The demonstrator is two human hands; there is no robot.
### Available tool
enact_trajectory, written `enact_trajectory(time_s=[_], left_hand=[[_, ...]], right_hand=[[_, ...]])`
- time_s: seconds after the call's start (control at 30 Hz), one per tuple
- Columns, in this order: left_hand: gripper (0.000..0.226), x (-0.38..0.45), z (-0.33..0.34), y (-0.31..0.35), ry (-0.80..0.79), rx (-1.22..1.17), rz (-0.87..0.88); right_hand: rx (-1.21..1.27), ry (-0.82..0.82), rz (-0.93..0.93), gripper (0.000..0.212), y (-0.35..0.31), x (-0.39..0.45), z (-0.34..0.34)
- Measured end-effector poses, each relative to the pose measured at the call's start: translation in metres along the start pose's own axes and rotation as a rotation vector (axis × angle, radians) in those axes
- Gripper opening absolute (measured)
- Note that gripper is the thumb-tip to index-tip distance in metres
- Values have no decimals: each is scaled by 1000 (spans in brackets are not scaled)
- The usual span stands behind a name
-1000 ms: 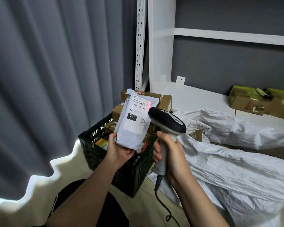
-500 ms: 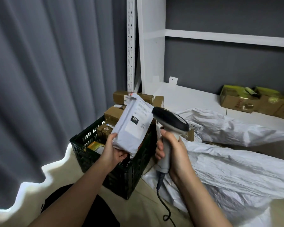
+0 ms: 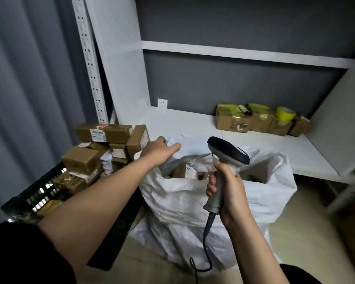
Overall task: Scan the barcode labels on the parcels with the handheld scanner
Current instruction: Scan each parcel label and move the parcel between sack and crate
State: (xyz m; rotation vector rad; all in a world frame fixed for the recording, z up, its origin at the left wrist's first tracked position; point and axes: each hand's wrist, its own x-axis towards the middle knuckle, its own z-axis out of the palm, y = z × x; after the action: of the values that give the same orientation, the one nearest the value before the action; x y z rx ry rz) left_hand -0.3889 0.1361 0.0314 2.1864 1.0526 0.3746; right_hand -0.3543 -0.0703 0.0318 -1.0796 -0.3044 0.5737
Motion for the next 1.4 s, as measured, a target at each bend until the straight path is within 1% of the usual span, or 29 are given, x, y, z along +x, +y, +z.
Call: enact_trajectory(time_s=[0.07, 0.1, 0.17, 0.2, 0.23, 0.27, 0.3, 0.33, 0.4, 0.43, 0.5, 0.53, 0.63, 0.7, 0.83, 0.9, 0.93, 1.03, 1.1, 1.17, 1.27, 1.33, 1.4], left_hand=[[72, 11, 35, 16, -63, 87, -2], [73, 16, 53, 20, -116, 79, -14], [77, 21, 83, 24, -320, -61, -24], [82, 23, 94, 20, -433, -148, -31], [89, 27, 105, 15, -507, -194, -31], [93, 30, 111, 10, -527, -198, -26], [87, 31, 109, 7, -507, -183, -1], [73, 29, 102, 6, -440, -148, 35], [43, 27, 78, 0, -235, -40, 100], [32, 28, 65, -8, -145, -22, 115], [18, 24, 31, -31, -47, -43, 112], [16, 20, 17, -45, -25, -53, 99], [18, 1, -29, -103, 48, 33, -1], [26, -11, -57, -143, 75, 100, -95], [69, -22, -104, -219, 109, 277, -289], [84, -18, -116, -247, 86, 363, -365], [89, -13, -120, -260, 73, 400, -375], [96, 16, -121, -294, 57, 628, -299], [89, 46, -118, -312, 54, 813, -199], [82, 81, -115, -325, 43, 950, -115], [81, 125, -111, -335, 6, 1074, -30], [86, 151, -107, -338, -36, 1140, 24], [95, 174, -104, -337, -120, 1216, 64]], right_hand=[[-24, 26, -14, 12, -5, 4, -18], [-36, 37, -16, 12, -6, 6, -26], [-61, 72, -8, 12, -7, 10, -41], [-69, 91, -2, 13, -7, 11, -46], [-73, 103, 3, 13, -6, 13, -50], [-76, 110, 6, 13, -4, 15, -53], [-79, 110, 11, 12, -1, 16, -55], [-83, 101, 17, 12, 2, 17, -54], [-98, 68, 37, 11, 10, 17, -46], [-100, 48, 50, 11, 14, 16, -40], [-101, -12, 77, 10, 24, 14, -20], [-105, -48, 87, 9, 29, 13, -10], [-127, -177, 111, 10, 45, 7, 35], [-152, -248, 116, 13, 60, 7, 65], [-196, -340, 160, 12, 109, 14, 128], [-222, -364, 161, 13, 136, 22, 152], [-235, -373, 161, 13, 149, 27, 163], [-271, -365, 174, 13, 185, 49, 188], [-290, -345, 187, 14, 210, 71, 200], [-296, -322, 199, 15, 233, 97, 210], [-323, -285, 215, 15, 258, 126, 220], [-342, -280, 216, 15, 274, 141, 224], [-344, -282, 232, 15, 286, 152, 227]])
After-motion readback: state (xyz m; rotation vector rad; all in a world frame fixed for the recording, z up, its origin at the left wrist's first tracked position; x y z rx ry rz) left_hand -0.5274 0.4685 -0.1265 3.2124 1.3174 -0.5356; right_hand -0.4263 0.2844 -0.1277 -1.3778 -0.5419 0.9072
